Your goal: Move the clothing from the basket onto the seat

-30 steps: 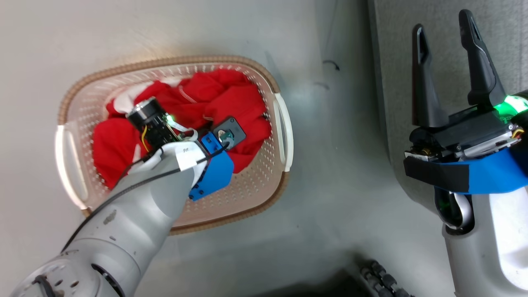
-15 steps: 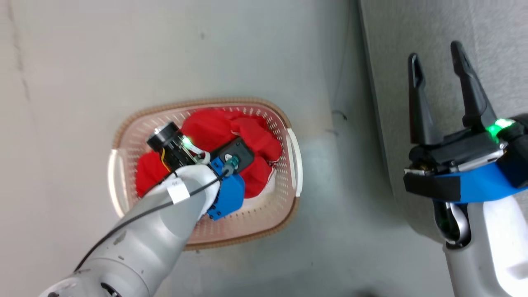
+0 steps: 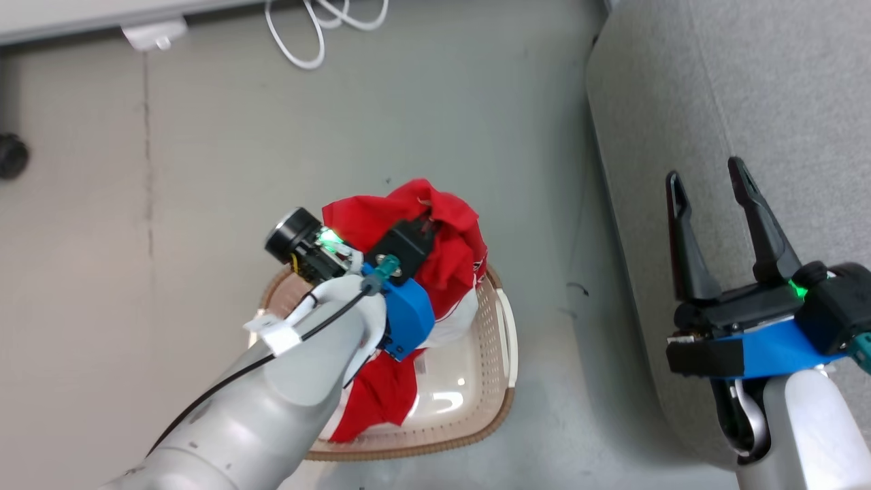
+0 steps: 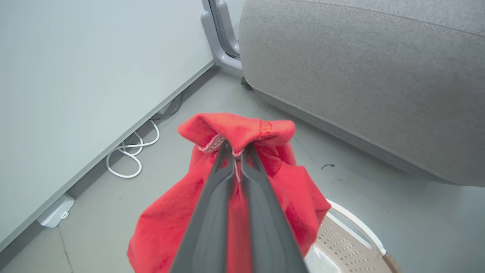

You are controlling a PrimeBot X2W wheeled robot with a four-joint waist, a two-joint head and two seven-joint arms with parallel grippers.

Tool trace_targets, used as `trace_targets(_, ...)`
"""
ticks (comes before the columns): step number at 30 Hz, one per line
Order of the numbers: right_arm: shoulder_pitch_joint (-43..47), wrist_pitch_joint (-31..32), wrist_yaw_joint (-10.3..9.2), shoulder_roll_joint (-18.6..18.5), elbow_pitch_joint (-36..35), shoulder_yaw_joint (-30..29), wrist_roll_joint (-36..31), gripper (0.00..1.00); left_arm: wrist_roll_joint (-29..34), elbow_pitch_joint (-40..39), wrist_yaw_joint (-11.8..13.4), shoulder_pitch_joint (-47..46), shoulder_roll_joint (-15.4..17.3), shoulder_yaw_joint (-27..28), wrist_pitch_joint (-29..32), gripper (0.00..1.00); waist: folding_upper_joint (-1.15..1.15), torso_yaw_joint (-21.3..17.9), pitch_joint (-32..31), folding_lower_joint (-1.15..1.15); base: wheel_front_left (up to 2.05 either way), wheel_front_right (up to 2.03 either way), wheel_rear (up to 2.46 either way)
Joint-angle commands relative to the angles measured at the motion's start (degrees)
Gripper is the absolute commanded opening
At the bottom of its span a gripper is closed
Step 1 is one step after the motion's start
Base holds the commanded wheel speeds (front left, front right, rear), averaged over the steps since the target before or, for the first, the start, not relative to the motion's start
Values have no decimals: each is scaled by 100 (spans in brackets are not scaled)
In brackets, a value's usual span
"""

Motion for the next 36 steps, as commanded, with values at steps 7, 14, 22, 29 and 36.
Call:
trace_targets(7, 417, -20, 3, 76, 122, -49, -73, 100, 88, -1038, 158, 474, 343, 799, -30, 0, 0, 137, -892, 1, 0, 0, 0)
trace_targets(14, 678, -20, 3, 133, 196, -53, -122, 100, 219, -1758, 131, 733, 378, 1476, -29, 0, 0, 165, -1346, 1, 0, 0, 0)
trace_targets(22, 931, -20, 3, 187, 238, -17, -152, 100, 268, -2229, -4, 849, 310, 2004, -30, 0, 0, 159, -1761, 1, 0, 0, 0)
trace_targets(29, 1103, -20, 3, 221, 268, -7, -180, 100, 327, -2477, -88, 793, 262, 2136, -30, 0, 0, 145, -2013, 1, 0, 0, 0)
trace_targets(36, 1240, -20, 3, 251, 265, 36, -197, 100, 349, -2536, -132, 921, 262, 2156, -30, 0, 0, 135, -2218, 1, 0, 0, 0)
